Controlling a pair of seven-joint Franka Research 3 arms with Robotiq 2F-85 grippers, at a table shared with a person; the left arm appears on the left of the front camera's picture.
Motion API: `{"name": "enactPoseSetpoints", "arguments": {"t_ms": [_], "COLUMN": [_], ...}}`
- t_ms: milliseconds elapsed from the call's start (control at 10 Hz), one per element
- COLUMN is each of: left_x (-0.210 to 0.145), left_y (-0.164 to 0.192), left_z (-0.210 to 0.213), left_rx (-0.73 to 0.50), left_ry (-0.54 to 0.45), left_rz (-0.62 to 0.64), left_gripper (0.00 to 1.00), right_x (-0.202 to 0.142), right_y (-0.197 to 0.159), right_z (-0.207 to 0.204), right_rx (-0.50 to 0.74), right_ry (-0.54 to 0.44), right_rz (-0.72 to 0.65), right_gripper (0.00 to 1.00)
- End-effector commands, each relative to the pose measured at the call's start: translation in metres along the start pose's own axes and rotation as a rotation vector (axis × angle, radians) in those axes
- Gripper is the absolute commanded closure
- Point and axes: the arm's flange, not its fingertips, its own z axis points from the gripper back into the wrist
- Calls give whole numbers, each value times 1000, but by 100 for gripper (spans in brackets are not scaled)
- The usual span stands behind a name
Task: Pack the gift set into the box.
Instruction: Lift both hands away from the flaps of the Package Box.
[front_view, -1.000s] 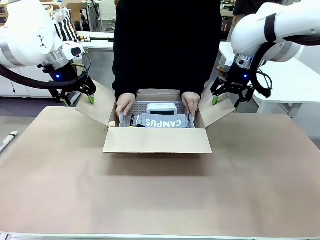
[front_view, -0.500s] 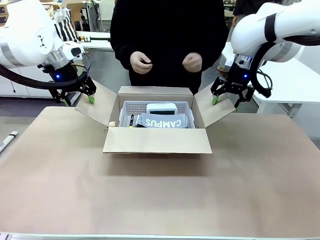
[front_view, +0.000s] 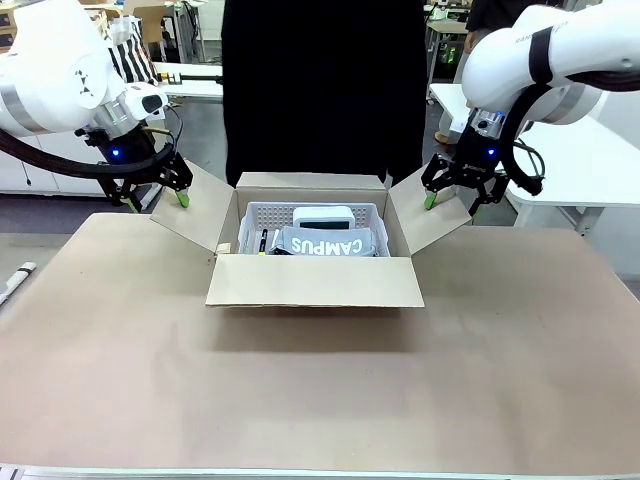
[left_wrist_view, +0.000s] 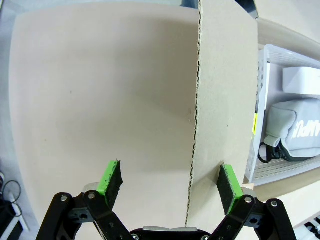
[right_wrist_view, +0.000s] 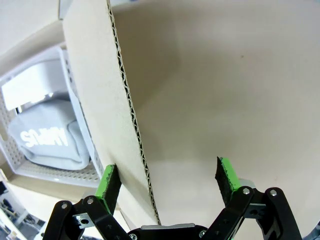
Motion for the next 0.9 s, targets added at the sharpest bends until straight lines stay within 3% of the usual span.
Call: {"name": "enactPoseSetpoints", "arguments": {"t_ms": [0, 800], "left_x": [-1, -1], "left_y": [-1, -1], "left_z": [2, 2], "left_rx": [18, 18], "left_ry": [4, 4], "left_rz": [10, 10], "left_gripper": [0, 0], "right_x": [0, 0], "right_y": [3, 3], "right_z": [5, 5], "right_rx": [-23, -23], "right_ry": [2, 2], "right_rz": [-21, -21], "right_gripper": [0, 0]}}
